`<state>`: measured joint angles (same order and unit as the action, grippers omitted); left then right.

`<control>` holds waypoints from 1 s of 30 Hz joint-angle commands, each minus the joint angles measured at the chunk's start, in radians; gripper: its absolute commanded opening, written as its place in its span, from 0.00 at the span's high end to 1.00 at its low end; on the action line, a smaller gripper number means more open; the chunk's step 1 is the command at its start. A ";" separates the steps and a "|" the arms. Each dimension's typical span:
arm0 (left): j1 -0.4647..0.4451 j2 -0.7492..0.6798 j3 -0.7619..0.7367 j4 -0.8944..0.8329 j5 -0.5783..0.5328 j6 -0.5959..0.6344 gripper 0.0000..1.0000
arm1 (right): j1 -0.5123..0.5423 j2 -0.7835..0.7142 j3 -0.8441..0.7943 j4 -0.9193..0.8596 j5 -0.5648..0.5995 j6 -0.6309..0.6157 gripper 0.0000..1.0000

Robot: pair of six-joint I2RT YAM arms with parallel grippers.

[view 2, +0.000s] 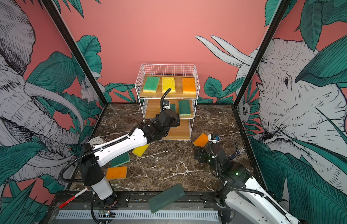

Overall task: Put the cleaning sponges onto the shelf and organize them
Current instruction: 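Open the left gripper to release the pad on the middle tier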

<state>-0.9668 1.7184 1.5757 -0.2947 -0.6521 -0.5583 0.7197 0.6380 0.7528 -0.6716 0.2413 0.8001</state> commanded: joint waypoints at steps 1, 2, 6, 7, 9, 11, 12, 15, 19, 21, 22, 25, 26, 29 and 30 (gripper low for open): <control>0.004 -0.066 0.005 -0.027 -0.004 -0.017 0.15 | -0.002 -0.006 -0.003 0.000 -0.002 0.002 0.15; 0.005 -0.071 -0.002 -0.026 -0.004 -0.017 0.15 | -0.002 -0.006 -0.003 -0.001 -0.002 0.002 0.15; 0.005 -0.103 -0.023 -0.007 0.011 -0.006 0.14 | -0.002 -0.012 -0.005 -0.004 -0.006 0.002 0.15; 0.005 -0.113 -0.023 -0.006 0.021 0.003 0.14 | -0.003 -0.014 -0.004 -0.005 -0.007 0.002 0.15; 0.005 -0.125 -0.020 -0.016 0.029 0.008 0.13 | -0.002 -0.011 -0.004 -0.006 -0.005 0.001 0.15; 0.005 -0.141 -0.026 -0.032 0.029 -0.001 0.13 | -0.003 -0.006 -0.003 -0.011 -0.002 0.001 0.15; 0.005 -0.153 -0.033 -0.036 0.029 -0.007 0.13 | -0.002 -0.004 -0.002 -0.011 -0.002 0.001 0.15; 0.005 -0.193 -0.048 -0.091 0.039 -0.045 0.16 | -0.002 -0.001 0.003 -0.013 -0.002 0.001 0.15; -0.005 -0.269 -0.093 -0.132 0.048 -0.066 0.21 | -0.002 0.000 0.008 -0.019 0.006 -0.001 0.15; -0.015 -0.295 -0.099 -0.172 0.048 -0.071 0.26 | -0.003 0.002 0.009 -0.019 0.009 -0.001 0.15; -0.019 -0.303 -0.101 -0.192 0.059 -0.071 0.30 | -0.001 0.005 0.011 -0.016 0.009 -0.002 0.15; -0.019 -0.310 -0.091 -0.251 0.122 -0.077 0.45 | -0.003 0.019 0.014 -0.005 0.006 -0.001 0.15; -0.019 -0.309 -0.087 -0.267 0.150 -0.077 0.56 | -0.001 0.026 0.016 -0.001 0.002 -0.001 0.15; -0.019 -0.304 -0.077 -0.313 0.214 -0.101 0.81 | -0.002 0.042 0.025 0.004 -0.003 -0.005 0.15; -0.019 -0.304 -0.077 -0.323 0.224 -0.106 0.85 | -0.001 0.044 0.027 0.005 -0.003 -0.006 0.15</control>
<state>-0.9813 1.4235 1.4899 -0.5297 -0.4953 -0.6331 0.7197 0.6754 0.7528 -0.6796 0.2306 0.7998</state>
